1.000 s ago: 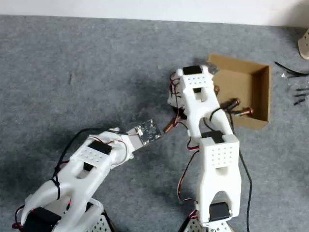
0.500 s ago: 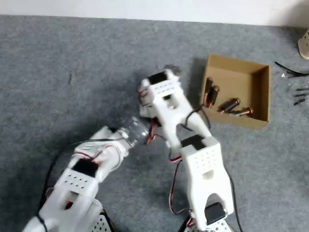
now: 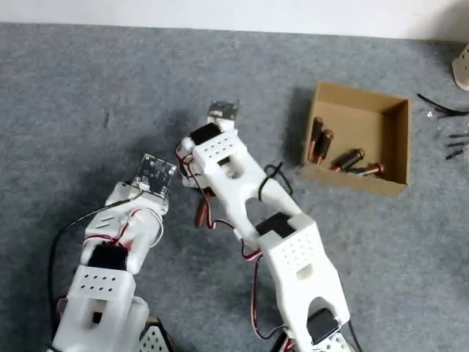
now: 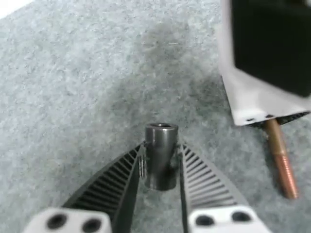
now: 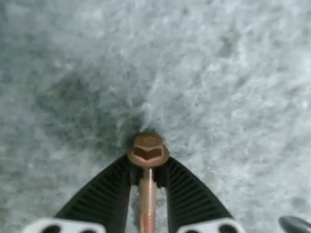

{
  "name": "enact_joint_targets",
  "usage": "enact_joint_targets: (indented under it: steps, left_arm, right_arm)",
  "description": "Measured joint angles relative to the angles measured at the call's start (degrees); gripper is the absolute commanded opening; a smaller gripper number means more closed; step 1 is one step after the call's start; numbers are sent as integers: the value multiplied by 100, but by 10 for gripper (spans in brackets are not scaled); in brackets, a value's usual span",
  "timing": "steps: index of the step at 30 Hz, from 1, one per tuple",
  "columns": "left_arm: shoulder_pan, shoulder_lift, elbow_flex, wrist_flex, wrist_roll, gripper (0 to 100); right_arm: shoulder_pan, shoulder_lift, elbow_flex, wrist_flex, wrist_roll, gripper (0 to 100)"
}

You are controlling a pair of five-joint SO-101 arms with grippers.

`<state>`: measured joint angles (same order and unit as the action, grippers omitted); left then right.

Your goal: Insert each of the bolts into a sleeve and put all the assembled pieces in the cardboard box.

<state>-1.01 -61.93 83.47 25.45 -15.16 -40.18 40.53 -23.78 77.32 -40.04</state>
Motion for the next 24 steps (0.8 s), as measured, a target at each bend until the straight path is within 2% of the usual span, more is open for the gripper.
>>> enact_joint_targets:
  steps: [10,17,24]
  left_arm:
    - [0,0,0,0,0,7]
    - [0,0,0,0,0,7]
    - [0,0,0,0,0,7]
  right_arm:
    - [237,-9,88,-18,0,9]
    - [492,-9,53,598,1037,9]
    - [993,-9,132,818,1204,9]
